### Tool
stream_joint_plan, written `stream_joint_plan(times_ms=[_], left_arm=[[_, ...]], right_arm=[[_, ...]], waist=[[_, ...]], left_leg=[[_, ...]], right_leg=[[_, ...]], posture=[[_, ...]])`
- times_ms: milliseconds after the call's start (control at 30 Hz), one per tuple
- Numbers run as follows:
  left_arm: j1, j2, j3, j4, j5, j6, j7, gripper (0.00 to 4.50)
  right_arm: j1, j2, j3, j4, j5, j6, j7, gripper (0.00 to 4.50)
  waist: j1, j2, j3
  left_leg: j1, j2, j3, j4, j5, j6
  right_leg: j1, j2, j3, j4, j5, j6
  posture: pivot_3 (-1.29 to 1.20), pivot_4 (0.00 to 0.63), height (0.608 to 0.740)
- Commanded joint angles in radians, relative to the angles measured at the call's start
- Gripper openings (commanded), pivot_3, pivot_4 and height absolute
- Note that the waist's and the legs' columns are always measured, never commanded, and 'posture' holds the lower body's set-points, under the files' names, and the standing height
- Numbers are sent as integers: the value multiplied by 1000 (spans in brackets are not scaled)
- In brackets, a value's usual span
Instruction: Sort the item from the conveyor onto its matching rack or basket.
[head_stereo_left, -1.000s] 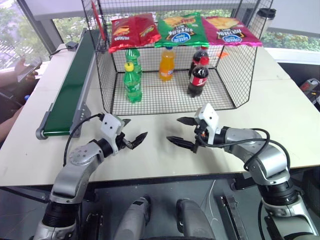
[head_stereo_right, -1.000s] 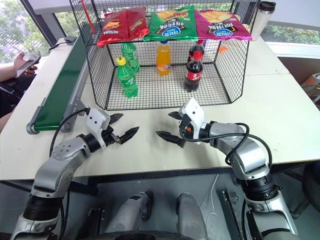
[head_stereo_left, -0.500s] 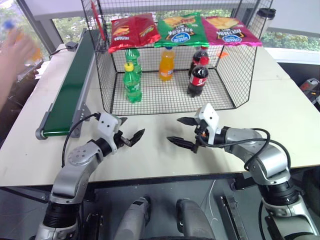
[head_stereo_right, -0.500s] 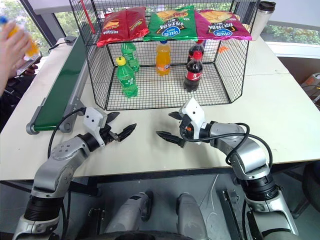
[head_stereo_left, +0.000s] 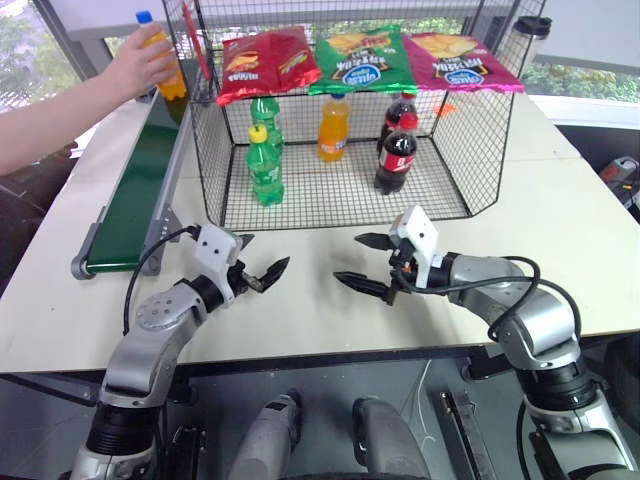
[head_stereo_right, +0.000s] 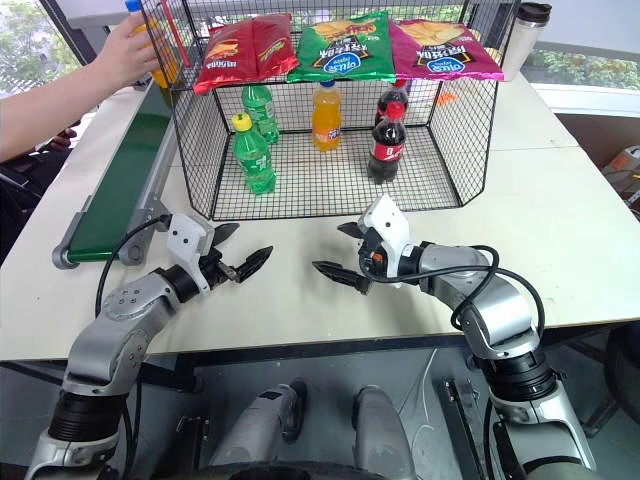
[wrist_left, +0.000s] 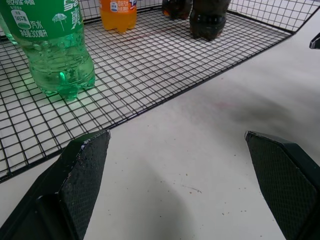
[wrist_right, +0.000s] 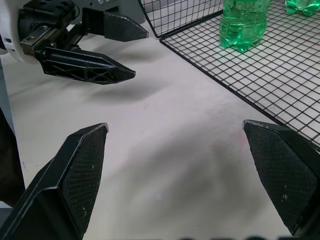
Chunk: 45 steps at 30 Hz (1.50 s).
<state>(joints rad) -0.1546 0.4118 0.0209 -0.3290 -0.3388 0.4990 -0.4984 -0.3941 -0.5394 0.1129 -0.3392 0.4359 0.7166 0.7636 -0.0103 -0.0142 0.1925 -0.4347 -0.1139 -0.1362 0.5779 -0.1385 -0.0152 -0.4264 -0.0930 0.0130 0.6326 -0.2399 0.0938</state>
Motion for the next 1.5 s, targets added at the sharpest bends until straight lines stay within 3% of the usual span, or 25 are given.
stream_joint_plan(times_ms=[33,267,633,1167,1500], left_arm=[[-6,8,16,-42,-9,-3,-2,4500],[14,32,59,-120,-44,39,9,4500],[56,58,229,-212,-85,85,94,4500],[-8,131,530,-10,-154,71,158,4500],[-6,117,528,66,-160,71,195,4500]], right_arm=[[-17,0,-10,-30,17,0,3,4460],[-26,-9,-13,-47,34,5,28,4460],[-44,-31,-6,-61,71,-2,93,4460],[-97,-10,26,-30,41,-48,92,4460],[-130,0,9,-32,55,-37,75,4460]], waist=[[0,0,0],[0,0,0],[0,0,0],[0,0,0],[0,-1,0]], left_leg=[[0,0,0,0,0,0],[0,0,0,0,0,0],[0,0,0,0,0,0],[0,0,0,0,0,0],[0,0,0,0,0,0]], right_leg=[[0,0,0,0,0,0],[0,0,0,0,0,0],[0,0,0,0,0,0],[0,0,0,-1,0,0],[0,0,0,-1,0,0]], posture=[[0,150,739],[0,150,739],[0,150,739],[0,150,739],[0,150,739]])
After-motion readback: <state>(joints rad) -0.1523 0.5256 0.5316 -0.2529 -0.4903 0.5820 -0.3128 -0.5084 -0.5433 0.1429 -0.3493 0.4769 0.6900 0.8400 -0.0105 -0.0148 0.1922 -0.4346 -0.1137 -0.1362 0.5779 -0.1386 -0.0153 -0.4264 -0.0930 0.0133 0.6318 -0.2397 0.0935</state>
